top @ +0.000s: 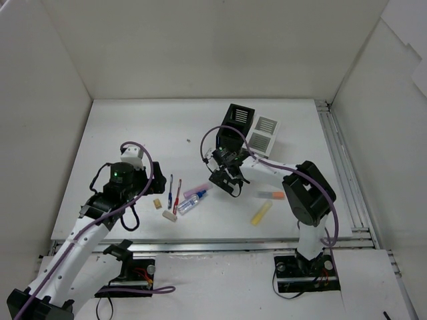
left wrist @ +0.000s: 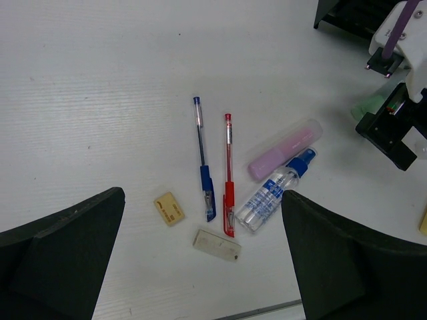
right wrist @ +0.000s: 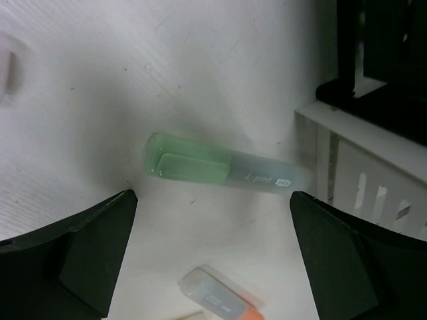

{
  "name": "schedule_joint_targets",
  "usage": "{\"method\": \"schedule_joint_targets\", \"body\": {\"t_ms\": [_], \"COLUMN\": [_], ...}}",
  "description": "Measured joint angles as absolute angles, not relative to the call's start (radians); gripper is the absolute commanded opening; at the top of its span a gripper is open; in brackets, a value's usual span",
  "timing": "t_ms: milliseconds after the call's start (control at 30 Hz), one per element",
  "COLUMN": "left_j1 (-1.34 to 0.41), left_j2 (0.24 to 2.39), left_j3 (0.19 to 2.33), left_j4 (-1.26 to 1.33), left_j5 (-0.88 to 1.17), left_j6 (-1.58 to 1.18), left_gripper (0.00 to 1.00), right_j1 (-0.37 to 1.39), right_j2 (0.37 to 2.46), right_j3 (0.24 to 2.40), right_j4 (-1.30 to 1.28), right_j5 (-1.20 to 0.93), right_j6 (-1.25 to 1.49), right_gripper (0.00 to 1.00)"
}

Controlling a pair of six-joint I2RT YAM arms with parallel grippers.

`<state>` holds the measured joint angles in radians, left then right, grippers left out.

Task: Sort the stationery into containers
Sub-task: Pick up the pen from the center of the board.

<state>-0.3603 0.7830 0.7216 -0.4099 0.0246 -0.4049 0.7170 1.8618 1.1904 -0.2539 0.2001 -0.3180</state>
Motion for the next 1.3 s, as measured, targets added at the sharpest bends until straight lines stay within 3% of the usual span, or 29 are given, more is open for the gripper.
{"method": "schedule_joint_targets", "body": {"t_ms": [200,367,500,633,833,1067,1300], "left_j1": [-0.36,-0.36,-0.367,-0.368,-0.368,-0.368,-0.378], "left_j2": [0.781,0.777,0.771,0.772,0.787,0.792,0.753], "left_j3": [0.722,0.722,0.722,0.722,0.722,0.722,0.722], "left_j4": [-0.414,-0.418,-0.421,-0.422,-0.422,-0.423,-0.422], "left_j5": [-0.006,-0.035,-0.049,-0.053,-0.057,-0.058,-0.058], "left_j6": [-0.405,-0.405,-0.405,-0.405,-0.405,-0.405,-0.405], "left_gripper": [1.0,1.0,1.0,1.0,1.0,1.0,1.0], "right_j1": [0.716,0.7,0.678,0.667,0.662,0.667,0.658], "right_j2": [1.901,1.933,1.956,1.999,2.027,1.966,1.593], "right_j3": [1.237,1.278,1.309,1.37,1.414,1.358,1.128], "right_j4": [-0.253,-0.257,-0.29,-0.348,-0.394,-0.353,-0.058], "right_j5": [0.201,0.164,0.084,0.013,-0.028,-0.133,-0.154], "right_j6": [-0.453,-0.532,-0.575,-0.605,-0.625,-0.604,-0.471], "right_gripper": [0.93,0.77,0.59,0.32,0.0,0.0,0.0]}}
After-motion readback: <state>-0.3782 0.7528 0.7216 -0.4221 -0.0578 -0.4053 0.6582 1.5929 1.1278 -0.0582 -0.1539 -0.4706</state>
